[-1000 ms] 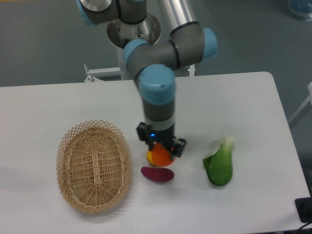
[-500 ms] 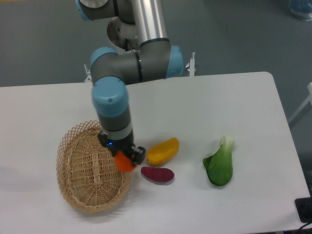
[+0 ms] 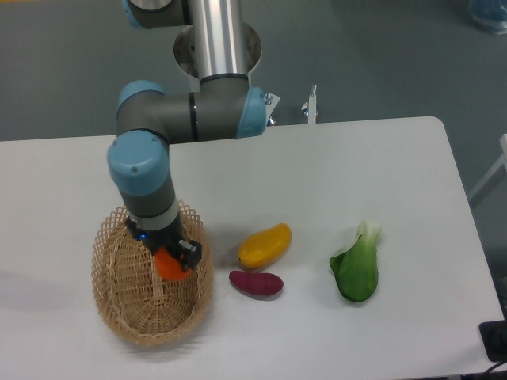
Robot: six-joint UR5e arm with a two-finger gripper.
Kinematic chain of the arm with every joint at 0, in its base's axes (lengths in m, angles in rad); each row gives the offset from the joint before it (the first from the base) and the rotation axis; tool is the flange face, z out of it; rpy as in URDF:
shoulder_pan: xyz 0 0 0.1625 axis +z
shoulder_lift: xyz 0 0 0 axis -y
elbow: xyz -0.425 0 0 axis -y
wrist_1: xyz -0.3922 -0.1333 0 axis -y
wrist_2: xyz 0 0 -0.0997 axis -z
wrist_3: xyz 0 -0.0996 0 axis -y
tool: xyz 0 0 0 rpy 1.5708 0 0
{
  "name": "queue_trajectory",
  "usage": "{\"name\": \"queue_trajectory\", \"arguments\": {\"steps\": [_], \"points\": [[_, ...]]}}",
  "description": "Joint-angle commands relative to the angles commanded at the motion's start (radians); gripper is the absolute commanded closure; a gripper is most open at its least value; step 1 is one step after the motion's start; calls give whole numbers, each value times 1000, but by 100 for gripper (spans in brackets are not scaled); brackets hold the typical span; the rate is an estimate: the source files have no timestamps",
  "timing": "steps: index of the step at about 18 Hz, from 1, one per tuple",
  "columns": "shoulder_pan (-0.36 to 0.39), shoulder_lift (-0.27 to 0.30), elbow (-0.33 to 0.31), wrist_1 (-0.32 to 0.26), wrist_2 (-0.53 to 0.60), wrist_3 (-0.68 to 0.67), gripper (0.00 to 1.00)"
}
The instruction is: Place the orange in the basket
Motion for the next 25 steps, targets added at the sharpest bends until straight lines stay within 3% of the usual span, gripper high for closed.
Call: {"name": "queue_trajectory", "arguments": {"steps": [5,6,7,9,13,16,21,25], "points": [[-5,-41,5,6,-1,5,40],[-11,-49,8,21,-3,9,33],[-20,-58,8,47,-2,9,15],[-29,-65,5,89,3,12,0],[-49,-55,12,94,0,6,0],[-39,-40,61,91,9,12,0],[113,8,87,89,51,89,0],[276,21,75,74,52,349,0]]}}
